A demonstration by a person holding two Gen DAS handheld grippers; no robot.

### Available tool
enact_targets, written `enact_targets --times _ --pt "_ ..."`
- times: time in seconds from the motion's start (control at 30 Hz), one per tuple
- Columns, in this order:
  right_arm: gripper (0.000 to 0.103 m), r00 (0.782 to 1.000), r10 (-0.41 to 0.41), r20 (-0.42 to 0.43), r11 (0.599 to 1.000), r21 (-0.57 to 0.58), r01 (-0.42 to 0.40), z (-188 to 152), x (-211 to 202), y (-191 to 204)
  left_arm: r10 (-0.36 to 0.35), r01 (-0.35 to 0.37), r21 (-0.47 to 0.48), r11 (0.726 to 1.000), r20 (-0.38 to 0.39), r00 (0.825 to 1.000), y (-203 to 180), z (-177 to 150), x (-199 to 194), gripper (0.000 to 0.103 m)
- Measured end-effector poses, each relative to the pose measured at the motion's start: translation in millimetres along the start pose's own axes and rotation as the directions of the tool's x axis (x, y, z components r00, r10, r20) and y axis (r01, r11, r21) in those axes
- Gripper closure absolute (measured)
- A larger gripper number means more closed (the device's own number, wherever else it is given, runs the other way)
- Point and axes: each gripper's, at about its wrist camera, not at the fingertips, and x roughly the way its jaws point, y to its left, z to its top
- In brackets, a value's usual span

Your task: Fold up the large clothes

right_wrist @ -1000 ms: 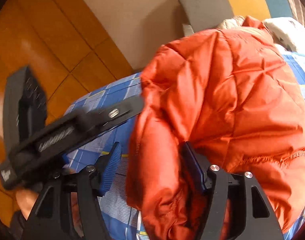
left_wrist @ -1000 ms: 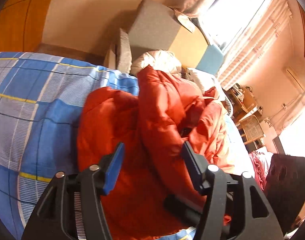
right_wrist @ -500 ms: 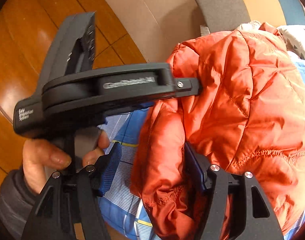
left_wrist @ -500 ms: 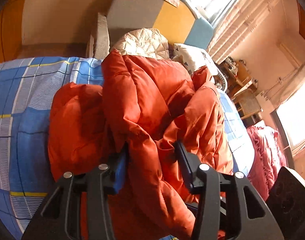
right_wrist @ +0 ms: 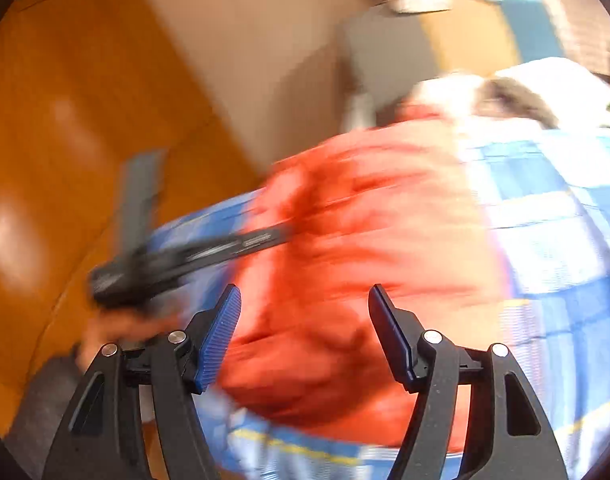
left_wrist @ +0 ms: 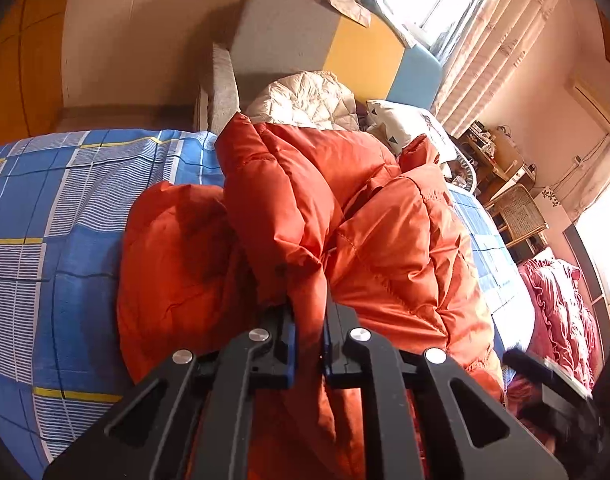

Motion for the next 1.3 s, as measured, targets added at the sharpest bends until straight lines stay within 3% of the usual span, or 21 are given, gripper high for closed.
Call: enact_targets --times 0.1,0.17,0.57,0.73,1.07,1.17,1.23,1.3 --pt "0.045 0.991 -0.127 -0.027 0.987 0.098 0.129 2 10 -34 0.003 -0.003 -0.003 1.000 0.017 1.000 0 -1 -5 0.096" --pt "0.045 0.988 -0.149 -0.047 0.979 0.136 0.154 0 18 -48 -0.004 0.003 0.009 1.000 0.031 1.000 -2 -1 -11 0.097" --pt "0.056 0.995 -0.042 -0.096 0.997 0.055 0.047 6 29 -20 -0.015 0.014 0.014 1.000 0.103 0.995 14 -9 -60 0.099" --pt "0.060 0.992 -0.009 -0.125 1.000 -0.008 0.008 3 47 3 0.034 -0.031 -0.038 0.999 0.088 0.995 42 -19 -62 0.099" --pt "0.060 0.987 -0.051 -0.151 0.994 -0.106 0.035 -10 94 35 0.102 -0.096 -0.117 0.988 0.043 0.994 79 -32 -46 0.097" --pt "0.060 0.986 -0.063 -0.154 0.992 -0.122 0.045 -15 99 36 0.078 -0.069 -0.158 0.985 0.048 0.996 80 -31 -51 0.081" --pt "0.060 0.986 -0.062 -0.154 0.991 -0.123 0.043 -15 101 34 0.059 -0.045 -0.184 0.982 0.074 0.996 78 -31 -59 0.060" --pt "0.060 0.986 -0.071 -0.153 0.989 -0.138 0.050 -17 101 37 0.043 -0.026 -0.193 0.981 0.084 0.996 74 -31 -60 0.046"
